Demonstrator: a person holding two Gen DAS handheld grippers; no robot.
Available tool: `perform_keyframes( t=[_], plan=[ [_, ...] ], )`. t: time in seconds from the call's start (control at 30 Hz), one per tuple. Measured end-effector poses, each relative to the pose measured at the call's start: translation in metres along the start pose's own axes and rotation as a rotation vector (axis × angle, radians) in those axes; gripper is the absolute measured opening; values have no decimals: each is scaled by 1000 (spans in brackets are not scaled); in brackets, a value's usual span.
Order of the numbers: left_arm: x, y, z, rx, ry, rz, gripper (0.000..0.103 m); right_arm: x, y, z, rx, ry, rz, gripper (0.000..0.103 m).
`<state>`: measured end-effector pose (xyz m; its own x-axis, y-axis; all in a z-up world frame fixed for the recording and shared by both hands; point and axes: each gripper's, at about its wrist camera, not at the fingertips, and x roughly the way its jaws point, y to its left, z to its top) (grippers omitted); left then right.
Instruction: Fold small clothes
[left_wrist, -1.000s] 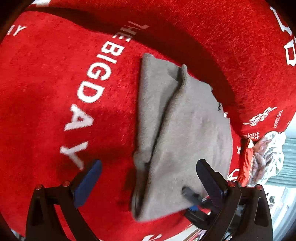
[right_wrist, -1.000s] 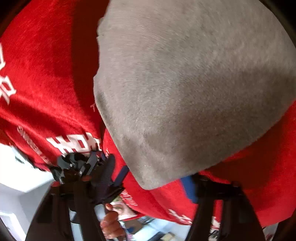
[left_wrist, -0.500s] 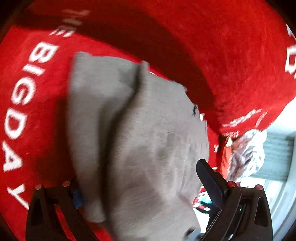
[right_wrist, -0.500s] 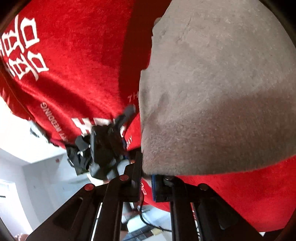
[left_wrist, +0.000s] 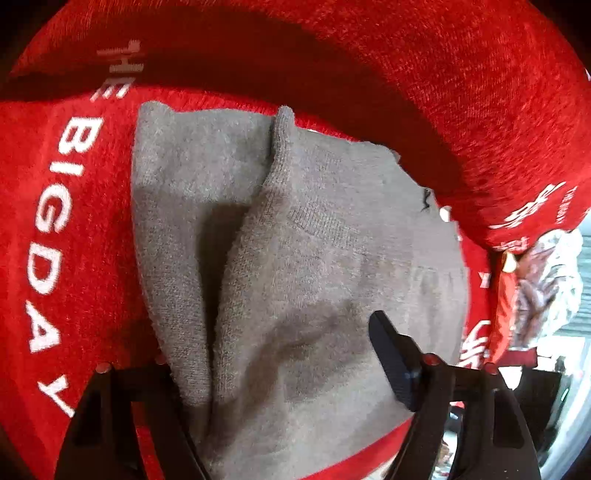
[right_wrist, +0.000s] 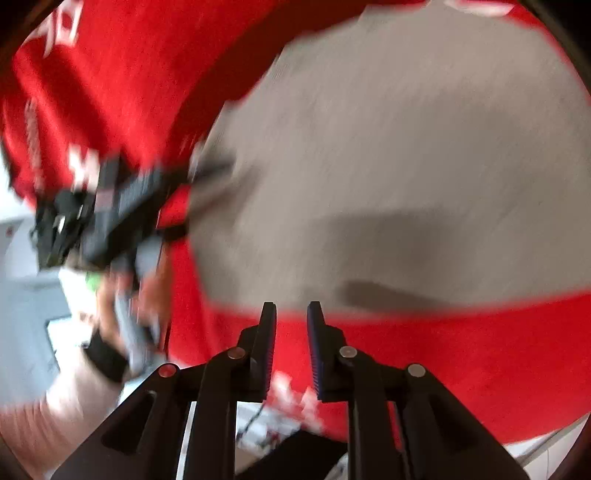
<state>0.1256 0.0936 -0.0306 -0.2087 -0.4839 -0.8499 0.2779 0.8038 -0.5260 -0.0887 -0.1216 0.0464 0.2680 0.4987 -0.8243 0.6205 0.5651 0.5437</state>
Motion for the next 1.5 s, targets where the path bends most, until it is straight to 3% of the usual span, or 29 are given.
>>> perform_keyframes(
  t=[0.07, 0.13, 0.17, 0.37, 0.4, 0.53, 0.63, 0.77, 0.93, 1.07, 1.23, 1.37, 1.43, 1.5],
  plan=[
    [2, -3, -1, 22, -8, 88, 43, -1, -6, 20, 2, -37, -77, 19],
    [-2, 3, -1, 11, -13, 90, 34, 0, -5, 37, -21, -68, -134, 17],
    [-4, 5, -1, 0, -19, 86, 23, 2, -4, 42, -37, -79, -152, 16],
    [-11, -1, -6, 4, -59, 102, 17, 34, 0, 68, -107, -60, -224, 14],
    [-16, -7, -7, 13, -77, 91, 17, 30, -14, 64, -130, -65, -231, 13],
    [-33, -34, -12, 48, -136, 31, 17, 32, -8, 65, -179, -67, -264, 12],
    [-47, -68, -13, 93, -180, -25, 16, 28, -14, 66, -158, -64, -220, 12],
    [-54, -123, -10, 158, -207, -98, 16, 9, -41, 64, -76, -49, -99, 12],
    [-24, -212, -7, 290, -178, -149, 16, -32, -85, 54, 22, -85, -1, 12],
    [33, -265, -14, 361, -93, -125, 16, -65, -127, 52, 132, -141, 80, 15],
    [105, -303, -31, 430, 12, 26, 17, -74, -176, 49, 228, -145, 148, 15],
    [98, -324, -54, 556, 8, 58, 17, -61, -197, 45, 295, -136, 220, 15],
    [85, -336, -67, 629, 22, 37, 17, -59, -208, 43, 336, -144, 272, 15],
    [70, -343, -76, 641, 25, -4, 17, -61, -217, 43, 367, -156, 301, 15]
  ],
)
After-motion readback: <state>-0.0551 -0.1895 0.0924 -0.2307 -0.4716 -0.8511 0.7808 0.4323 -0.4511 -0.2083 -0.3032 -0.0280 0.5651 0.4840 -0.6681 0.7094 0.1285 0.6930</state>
